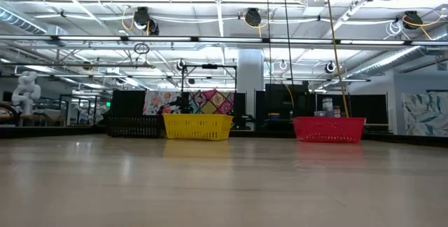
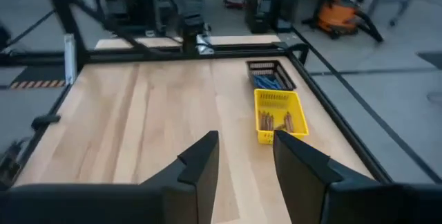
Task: Sort crayons
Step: Return to Home Position
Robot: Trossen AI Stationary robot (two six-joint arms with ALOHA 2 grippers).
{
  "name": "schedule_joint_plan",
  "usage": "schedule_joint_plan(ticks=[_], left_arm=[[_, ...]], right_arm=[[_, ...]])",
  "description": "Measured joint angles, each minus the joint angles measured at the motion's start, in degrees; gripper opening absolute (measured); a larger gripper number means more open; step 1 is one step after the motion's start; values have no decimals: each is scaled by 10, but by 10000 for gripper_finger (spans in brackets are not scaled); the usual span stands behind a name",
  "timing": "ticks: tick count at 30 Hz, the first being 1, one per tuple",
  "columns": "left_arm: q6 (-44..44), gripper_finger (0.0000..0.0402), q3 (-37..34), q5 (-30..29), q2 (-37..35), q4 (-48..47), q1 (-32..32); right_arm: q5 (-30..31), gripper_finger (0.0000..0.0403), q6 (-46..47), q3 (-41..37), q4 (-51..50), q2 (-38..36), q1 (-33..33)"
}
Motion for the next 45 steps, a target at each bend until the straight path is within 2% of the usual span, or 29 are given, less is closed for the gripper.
schedule_joint_plan(ticks=[5, 8, 13, 18, 23, 30, 45], left_arm=[[3, 83, -91, 0, -48, 49, 0], [-11, 83, -159, 2, -83, 101, 0], [-30, 83, -258, 5, -144, 163, 0], [-67, 83, -334, 13, -195, 241, 0], [-101, 83, -387, 16, -229, 305, 0], [-101, 83, -422, 16, -239, 316, 0], [-102, 83, -518, 40, -270, 408, 0]], right_arm=[[-29, 125, -37, -86, 68, -75, 2], [-42, 125, -24, -169, 145, -138, 2], [-104, 125, -23, -310, 277, -221, 2], [-90, 125, -42, -425, 372, -262, 2], [-85, 125, -43, -512, 483, -267, 2], [-85, 125, -56, -570, 523, -267, 2], [-86, 125, -71, -582, 522, -268, 2]])
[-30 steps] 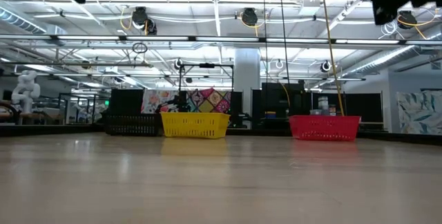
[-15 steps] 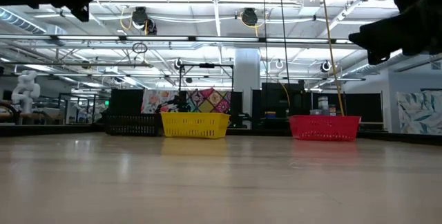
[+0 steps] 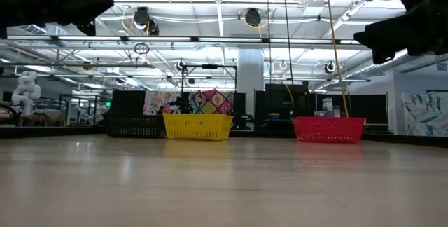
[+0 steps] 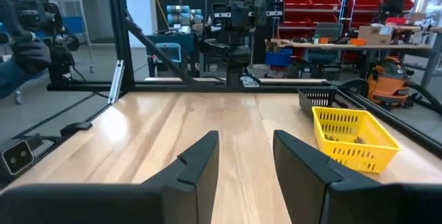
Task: Sort crayons
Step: Return to Home Position
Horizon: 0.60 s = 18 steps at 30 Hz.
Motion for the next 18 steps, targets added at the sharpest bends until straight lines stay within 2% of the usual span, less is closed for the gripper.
schedule_joint_plan(ticks=[7, 13, 18], left_arm=[[1, 83, -34, -1, 0, 12, 0], [1, 83, -87, -1, 0, 80, 0], [5, 83, -87, -8, 0, 77, 0]], right_arm=[[3, 125, -30, -1, -1, -15, -1], [4, 125, -28, -1, -1, -30, -1], [4, 125, -25, -1, -2, -31, -1]])
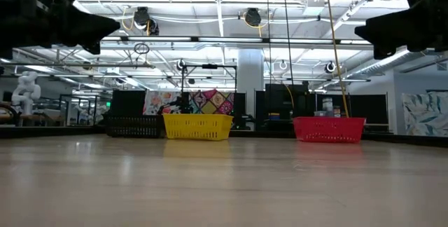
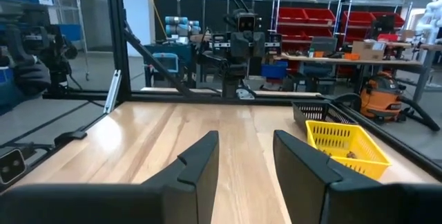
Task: Sort crayons
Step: Return to Home Position
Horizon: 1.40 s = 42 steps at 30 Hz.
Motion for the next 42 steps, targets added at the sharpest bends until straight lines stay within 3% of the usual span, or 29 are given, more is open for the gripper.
schedule_joint_plan(ticks=[3, 8, 19, 42], left_arm=[[-1, 82, 0, -33, 0, 1, 0], [-9, 82, 0, -139, 0, -26, 0], [-19, 81, 0, -250, 0, -25, 0], [-34, 81, -1, -273, 2, -77, 0]], right_arm=[[12, 125, 13, 0, -8, 0, 0], [56, 125, 60, 0, -40, 0, 0], [72, 125, 58, 0, -63, 4, 0], [72, 125, 69, 0, -66, 3, 0]])
